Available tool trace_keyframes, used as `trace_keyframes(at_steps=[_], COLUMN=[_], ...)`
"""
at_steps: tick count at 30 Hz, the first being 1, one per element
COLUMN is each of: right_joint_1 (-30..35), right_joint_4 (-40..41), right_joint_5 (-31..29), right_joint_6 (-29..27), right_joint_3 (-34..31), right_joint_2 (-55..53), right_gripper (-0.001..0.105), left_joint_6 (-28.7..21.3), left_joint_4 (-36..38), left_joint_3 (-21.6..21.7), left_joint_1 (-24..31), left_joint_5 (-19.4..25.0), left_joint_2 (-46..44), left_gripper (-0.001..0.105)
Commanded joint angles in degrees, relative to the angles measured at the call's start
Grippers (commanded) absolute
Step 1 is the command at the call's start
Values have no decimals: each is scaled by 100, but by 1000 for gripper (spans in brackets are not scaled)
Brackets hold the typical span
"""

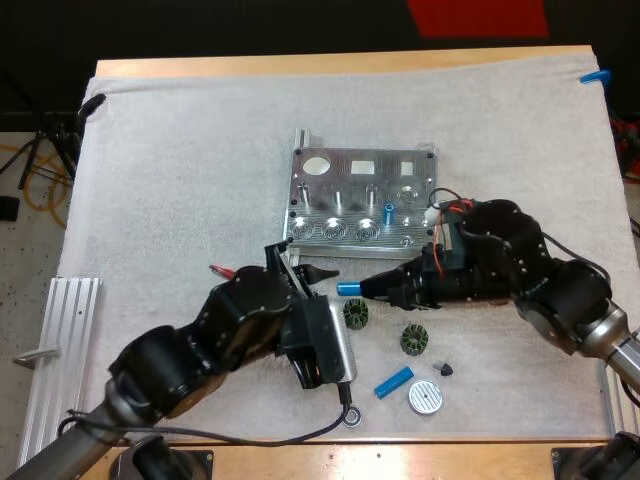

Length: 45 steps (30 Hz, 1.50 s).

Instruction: Load cells from left to right

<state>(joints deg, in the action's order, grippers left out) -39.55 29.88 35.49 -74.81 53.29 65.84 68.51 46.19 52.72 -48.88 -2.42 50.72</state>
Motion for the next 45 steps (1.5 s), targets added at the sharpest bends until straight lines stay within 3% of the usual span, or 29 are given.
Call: trace_keyframes(at_steps=[1,7,9,14,20,28,45], right_joint_1=[-7,6,6,30,308,703,728], right_joint_4=[-12,130,448,1848,2755,2963,3206], right_joint_5=[-161,-1210,-1288,-2487,-3296,-3447,-3797], right_joint_6=[-31,-201,-600,-1409,-1720,-1944,-2183], right_joint_3=[75,486,767,1858,2941,3476,3533], right_joint_2=[-31,70,229,1096,2109,2921,3829], right_gripper=[0,0,0,0,0,0,0], left_joint_6=[237,990,1273,1888,2301,2392,2423], left_joint_4=[-17,26,24,12,-44,-281,-365], left_joint_3=[63,44,5,-346,-452,-452,-452], left_joint_1=[-28,-28,-28,-28,-28,-28,-28], left_joint_5=[103,402,573,1000,999,999,999], left_joint_2=[-148,-692,-849,-1299,-1542,-1552,-1552], left_gripper=[63,63,63,63,63,63,63])
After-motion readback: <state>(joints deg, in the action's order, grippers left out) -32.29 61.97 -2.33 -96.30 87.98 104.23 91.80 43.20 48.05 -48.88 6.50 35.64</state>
